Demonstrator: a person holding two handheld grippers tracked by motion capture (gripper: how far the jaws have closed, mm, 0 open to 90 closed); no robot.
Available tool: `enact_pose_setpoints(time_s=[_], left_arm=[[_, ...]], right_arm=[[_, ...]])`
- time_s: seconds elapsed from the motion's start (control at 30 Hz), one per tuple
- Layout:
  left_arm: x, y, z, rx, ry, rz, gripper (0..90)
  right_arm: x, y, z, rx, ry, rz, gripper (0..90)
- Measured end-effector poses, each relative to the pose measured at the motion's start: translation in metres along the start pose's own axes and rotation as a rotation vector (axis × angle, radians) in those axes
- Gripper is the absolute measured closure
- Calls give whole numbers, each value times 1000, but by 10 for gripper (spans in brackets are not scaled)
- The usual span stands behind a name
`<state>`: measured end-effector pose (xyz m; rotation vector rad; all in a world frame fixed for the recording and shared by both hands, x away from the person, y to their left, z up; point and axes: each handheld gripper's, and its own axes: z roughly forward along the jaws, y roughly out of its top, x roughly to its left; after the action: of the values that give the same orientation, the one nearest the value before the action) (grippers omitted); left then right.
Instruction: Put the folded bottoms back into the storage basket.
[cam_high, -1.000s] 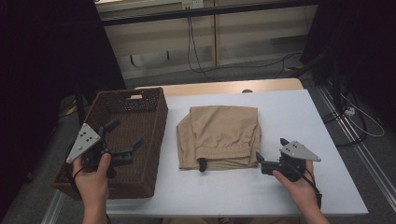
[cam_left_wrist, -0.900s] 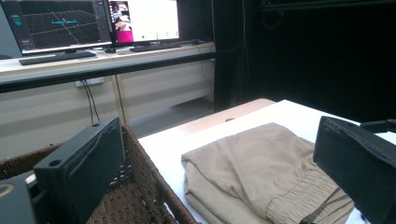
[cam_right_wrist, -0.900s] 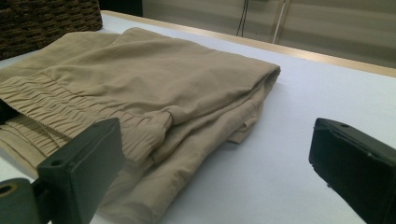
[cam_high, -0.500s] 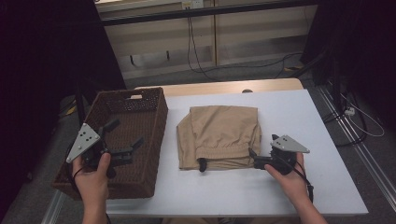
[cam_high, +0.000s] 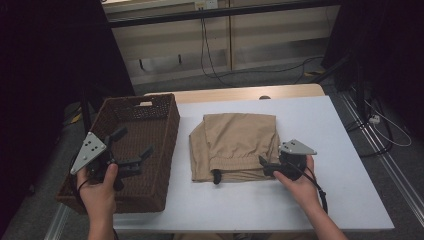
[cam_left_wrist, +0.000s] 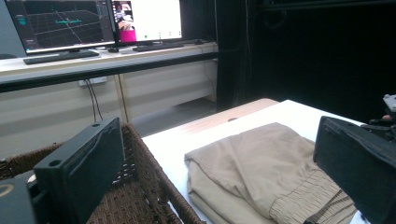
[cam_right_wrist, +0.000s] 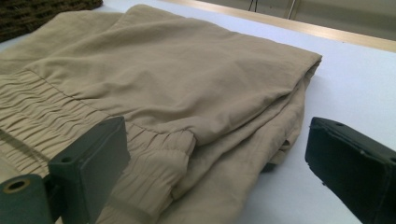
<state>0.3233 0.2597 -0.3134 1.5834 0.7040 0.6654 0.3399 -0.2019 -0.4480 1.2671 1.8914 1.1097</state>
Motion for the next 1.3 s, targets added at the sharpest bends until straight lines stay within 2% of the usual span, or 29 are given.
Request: enact_pose_setpoints(time_s=[0.27, 0.43, 0.5, 0.73, 0.87, 0.93, 1.13, 1.17, 1.3], left_arm=[[0, -1, 1, 7, -5, 3, 22], [1, -1, 1, 7, -4, 4, 22], [0, 0, 1, 1, -2, 3, 22], [1, 2, -2, -6, 2, 8, 22], [2, 2, -3, -7, 5, 5, 22], [2, 2, -3, -5, 5, 9, 22], [1, 4, -4, -14, 6, 10, 22], [1, 4, -4, -11, 7, 14, 22], [0, 3, -3, -7, 7, 14, 22]], right_arm=[[3, 1, 12, 57, -30, -3, 80], [7, -2, 17, 150, -14, -9, 73], [9, -3, 18, 166, -17, -9, 80], [11, -6, 15, 194, -19, 54, 98], [14, -7, 11, 204, -29, 57, 101], [13, -8, 10, 225, -20, 95, 100], [10, -11, 11, 223, -3, 133, 87], [8, -11, 12, 237, 3, 169, 88], [6, -12, 13, 248, 15, 200, 86]])
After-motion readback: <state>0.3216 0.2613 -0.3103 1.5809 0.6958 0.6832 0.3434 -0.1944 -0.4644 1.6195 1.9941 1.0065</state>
